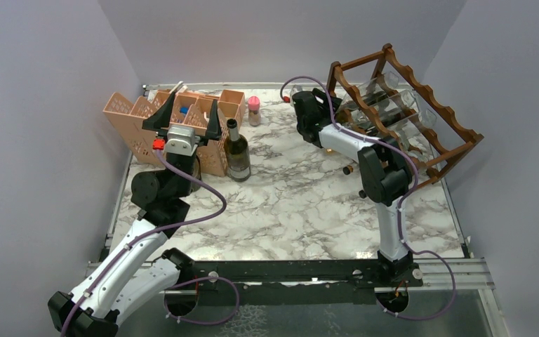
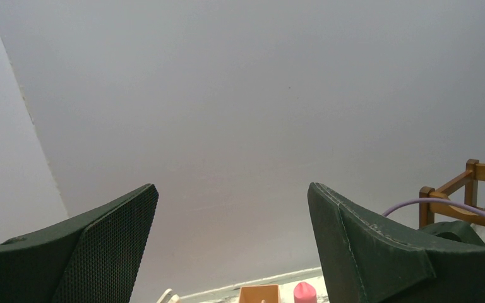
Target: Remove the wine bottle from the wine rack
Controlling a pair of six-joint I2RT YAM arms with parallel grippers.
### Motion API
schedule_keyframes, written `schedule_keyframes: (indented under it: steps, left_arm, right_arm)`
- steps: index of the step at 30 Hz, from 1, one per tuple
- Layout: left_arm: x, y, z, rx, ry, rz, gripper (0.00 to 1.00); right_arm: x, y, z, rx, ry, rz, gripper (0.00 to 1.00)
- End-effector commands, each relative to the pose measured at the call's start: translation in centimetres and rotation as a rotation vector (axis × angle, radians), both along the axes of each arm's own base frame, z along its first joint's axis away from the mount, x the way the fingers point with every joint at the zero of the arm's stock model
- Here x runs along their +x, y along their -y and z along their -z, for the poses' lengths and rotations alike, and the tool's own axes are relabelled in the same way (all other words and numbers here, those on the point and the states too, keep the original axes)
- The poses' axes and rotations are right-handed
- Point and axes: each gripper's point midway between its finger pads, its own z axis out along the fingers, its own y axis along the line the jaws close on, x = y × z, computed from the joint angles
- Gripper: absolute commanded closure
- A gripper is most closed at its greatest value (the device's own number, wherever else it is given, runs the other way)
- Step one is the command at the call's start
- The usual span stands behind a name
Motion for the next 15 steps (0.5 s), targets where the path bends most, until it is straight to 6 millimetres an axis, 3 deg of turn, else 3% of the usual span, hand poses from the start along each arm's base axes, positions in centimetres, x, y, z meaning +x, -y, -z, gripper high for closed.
schedule_keyframes:
  steps: [1,8,15]
  left_arm:
    - [-0.3,0.4,-0.2,-0.004,0.02,0.022,0.06]
    - [-0.1,0.6,0.0,0.0,0.015,0.026,0.06]
    - [-0.1,0.6,0.1,0.002,0.014,0.028,0.05]
  right_arm:
    - [-1.2,0.6,-2.4,0.015,0.028,0.059,0.25]
    - [-1.6,0.9,-3.7,0.022,0.047,0.065,0.28]
    - [0.2,-0.6,-4.1,0.014,0.059,0.001,0.28]
